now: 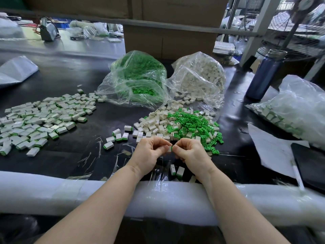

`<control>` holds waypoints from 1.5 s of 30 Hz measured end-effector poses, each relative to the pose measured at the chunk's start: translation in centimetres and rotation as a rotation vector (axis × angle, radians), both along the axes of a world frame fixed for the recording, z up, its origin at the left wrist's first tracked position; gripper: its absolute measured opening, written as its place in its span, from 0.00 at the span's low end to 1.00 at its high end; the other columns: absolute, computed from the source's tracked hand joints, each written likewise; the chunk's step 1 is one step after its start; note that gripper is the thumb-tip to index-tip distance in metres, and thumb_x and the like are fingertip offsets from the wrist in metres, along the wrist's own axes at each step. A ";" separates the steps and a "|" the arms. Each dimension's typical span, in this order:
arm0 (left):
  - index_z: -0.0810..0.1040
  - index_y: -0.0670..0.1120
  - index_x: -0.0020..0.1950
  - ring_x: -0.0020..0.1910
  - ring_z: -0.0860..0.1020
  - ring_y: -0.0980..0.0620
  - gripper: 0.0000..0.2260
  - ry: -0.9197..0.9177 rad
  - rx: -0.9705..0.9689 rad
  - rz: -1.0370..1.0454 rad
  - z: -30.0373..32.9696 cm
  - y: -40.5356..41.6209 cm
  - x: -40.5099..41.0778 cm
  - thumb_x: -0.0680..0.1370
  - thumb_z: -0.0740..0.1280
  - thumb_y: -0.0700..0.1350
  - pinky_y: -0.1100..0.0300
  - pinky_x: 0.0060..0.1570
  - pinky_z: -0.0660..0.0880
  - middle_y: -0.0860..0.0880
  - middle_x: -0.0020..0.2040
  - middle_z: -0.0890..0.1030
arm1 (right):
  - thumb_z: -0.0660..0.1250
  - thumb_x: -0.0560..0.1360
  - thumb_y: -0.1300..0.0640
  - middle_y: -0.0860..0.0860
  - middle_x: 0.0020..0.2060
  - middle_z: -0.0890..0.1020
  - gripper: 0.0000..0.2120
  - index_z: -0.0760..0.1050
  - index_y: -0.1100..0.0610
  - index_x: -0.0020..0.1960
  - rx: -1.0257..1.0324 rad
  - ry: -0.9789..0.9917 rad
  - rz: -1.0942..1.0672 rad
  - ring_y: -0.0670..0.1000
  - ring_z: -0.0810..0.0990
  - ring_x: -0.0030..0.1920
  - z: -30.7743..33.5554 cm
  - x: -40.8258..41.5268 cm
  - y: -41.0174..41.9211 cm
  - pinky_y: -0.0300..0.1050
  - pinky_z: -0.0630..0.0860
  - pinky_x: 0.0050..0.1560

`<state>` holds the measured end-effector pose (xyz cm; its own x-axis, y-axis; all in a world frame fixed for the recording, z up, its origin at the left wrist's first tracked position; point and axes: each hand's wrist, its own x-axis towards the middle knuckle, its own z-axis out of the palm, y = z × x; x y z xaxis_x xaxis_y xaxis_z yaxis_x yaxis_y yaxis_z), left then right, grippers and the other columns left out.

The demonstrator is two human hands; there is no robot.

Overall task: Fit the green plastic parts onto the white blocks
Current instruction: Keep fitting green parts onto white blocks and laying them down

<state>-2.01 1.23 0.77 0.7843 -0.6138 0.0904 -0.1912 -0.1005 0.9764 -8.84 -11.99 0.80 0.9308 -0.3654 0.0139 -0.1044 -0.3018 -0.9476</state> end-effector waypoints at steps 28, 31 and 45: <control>0.80 0.47 0.46 0.42 0.78 0.54 0.03 -0.105 0.104 0.030 -0.2 -0.4 0.0 0.77 0.66 0.42 0.64 0.48 0.75 0.49 0.41 0.81 | 0.68 0.74 0.64 0.50 0.29 0.79 0.06 0.77 0.60 0.38 0.146 -0.152 -0.100 0.42 0.75 0.27 0.0 -0.2 0.0 0.34 0.74 0.30; 0.80 0.47 0.45 0.43 0.79 0.53 0.04 -0.080 0.124 0.017 -0.2 -0.3 0.1 0.77 0.66 0.42 0.65 0.48 0.75 0.49 0.41 0.82 | 0.67 0.75 0.63 0.50 0.28 0.77 0.07 0.76 0.58 0.37 0.066 -0.101 -0.106 0.44 0.73 0.28 -0.2 0.0 0.2 0.36 0.72 0.30; 0.82 0.47 0.47 0.46 0.80 0.50 0.05 -0.142 0.181 0.031 -0.4 -0.4 -0.1 0.77 0.66 0.43 0.50 0.55 0.75 0.48 0.43 0.84 | 0.67 0.74 0.63 0.48 0.30 0.77 0.08 0.75 0.53 0.38 -0.012 -0.124 -0.090 0.44 0.74 0.31 -0.2 -0.1 0.2 0.38 0.72 0.35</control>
